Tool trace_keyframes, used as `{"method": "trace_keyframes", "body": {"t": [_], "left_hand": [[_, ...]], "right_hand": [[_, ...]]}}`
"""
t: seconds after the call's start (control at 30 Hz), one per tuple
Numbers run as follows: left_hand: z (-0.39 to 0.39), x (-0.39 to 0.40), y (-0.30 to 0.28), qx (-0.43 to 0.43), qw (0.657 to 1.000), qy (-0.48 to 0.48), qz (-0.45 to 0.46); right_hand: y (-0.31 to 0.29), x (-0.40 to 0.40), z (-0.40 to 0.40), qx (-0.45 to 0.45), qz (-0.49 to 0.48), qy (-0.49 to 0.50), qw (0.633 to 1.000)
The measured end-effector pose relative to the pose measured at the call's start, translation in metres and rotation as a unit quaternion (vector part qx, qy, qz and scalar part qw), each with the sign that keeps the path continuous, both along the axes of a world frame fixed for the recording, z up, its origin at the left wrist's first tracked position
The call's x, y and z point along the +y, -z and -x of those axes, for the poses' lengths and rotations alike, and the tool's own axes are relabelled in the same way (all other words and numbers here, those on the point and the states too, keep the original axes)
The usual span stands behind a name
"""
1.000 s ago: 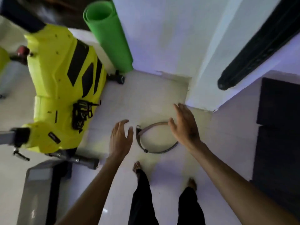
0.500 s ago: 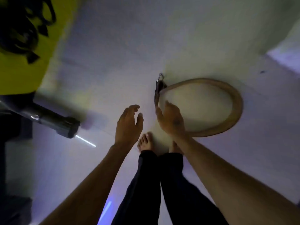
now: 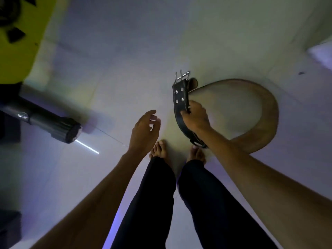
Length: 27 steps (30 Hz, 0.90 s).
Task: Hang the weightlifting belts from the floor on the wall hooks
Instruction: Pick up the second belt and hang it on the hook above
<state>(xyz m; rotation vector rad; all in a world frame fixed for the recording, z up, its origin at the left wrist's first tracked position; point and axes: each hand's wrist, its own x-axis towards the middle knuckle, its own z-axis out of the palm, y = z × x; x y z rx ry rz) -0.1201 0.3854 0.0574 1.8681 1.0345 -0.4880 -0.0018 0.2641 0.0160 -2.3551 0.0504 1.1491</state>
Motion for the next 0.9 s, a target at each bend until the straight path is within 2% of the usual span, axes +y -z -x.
{"method": "trace_keyframes", "body": {"t": [0.23,0.33,0.53,0.67,0.8,0.9], "left_hand": [[-0.051,-0.036,-0.192,-0.095,0.991,0.004,0.094],[-0.076,-0.064,-0.295,-0.142,0.982,0.040,0.116],[-0.100,-0.124,-0.452,-0.234,0.953,0.128,0.145],[-0.100,-0.155,-0.544,-0.330,0.914,0.219,0.088],[-0.089,-0.172,-0.639,-0.437,0.866,0.234,0.059],[-0.084,-0.194,-0.715,-0.496,0.831,0.242,0.071]], "right_hand": [[-0.218,-0.087,-0.006,-0.017,-0.096,0.049,0.994],[-0.318,-0.129,-0.008,-0.054,-0.114,0.082,0.989],[-0.476,-0.191,0.007,-0.126,-0.195,0.138,0.963],[-0.563,-0.209,0.018,-0.206,-0.250,0.132,0.937],[-0.658,-0.227,0.036,-0.270,-0.289,0.130,0.909],[-0.735,-0.248,0.049,-0.310,-0.306,0.125,0.891]]}}
